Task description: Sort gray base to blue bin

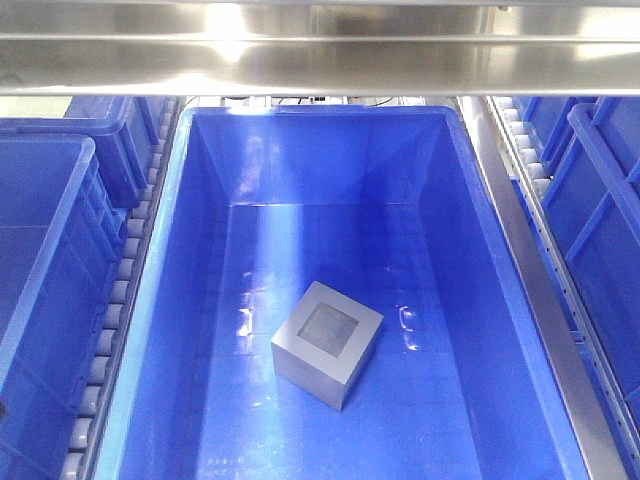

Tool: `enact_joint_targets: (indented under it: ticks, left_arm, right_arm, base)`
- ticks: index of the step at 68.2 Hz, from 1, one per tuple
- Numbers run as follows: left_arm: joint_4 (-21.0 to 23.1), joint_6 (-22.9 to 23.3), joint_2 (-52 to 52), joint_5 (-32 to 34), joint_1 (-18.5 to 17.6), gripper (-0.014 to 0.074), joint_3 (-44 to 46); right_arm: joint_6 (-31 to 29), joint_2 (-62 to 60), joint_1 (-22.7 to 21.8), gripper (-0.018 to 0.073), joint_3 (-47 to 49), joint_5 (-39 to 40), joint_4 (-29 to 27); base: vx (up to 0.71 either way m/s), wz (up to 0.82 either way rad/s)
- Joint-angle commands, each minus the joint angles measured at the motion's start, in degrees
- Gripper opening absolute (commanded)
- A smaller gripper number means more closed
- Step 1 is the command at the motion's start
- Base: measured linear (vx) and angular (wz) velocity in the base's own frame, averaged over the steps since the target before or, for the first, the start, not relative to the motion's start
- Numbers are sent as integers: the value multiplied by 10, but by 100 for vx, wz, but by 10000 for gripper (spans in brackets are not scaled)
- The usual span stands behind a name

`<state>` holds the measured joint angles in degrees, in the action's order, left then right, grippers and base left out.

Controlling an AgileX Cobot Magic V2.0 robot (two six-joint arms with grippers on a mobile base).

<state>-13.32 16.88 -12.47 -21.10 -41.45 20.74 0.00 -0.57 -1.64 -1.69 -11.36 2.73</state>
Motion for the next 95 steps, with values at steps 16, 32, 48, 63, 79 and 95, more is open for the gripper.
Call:
enact_joint_targets:
  ticks: [16,32,48,63,79,95]
  left_arm:
    - [0,6,-7,41,-3,-8,14]
    - [0,6,-7,41,-3,-8,14]
    - [-2,-2,-7,59,16,-8,-8]
    - [50,-1,-7,88,192,-7,-47]
    - [51,-1,33,143,368,-7,-112]
    - [67,-1,101,189,449,-7,-208]
  right_arm:
    - [-7,-9,1,-5,-4,41,3]
    - [-7,-9,1,-5,-4,41,3]
    - [-7,-9,1,-5,-4,41,3]
    - [-7,-9,1,-5,-4,41,3]
    - [-7,-9,1,-5,-4,41,3]
    - [-7,-9,1,-5,-4,41,3]
  base:
    - [0,0]
    - [0,0]
    - [0,0]
    - [0,0]
    - [0,0]
    - [0,0]
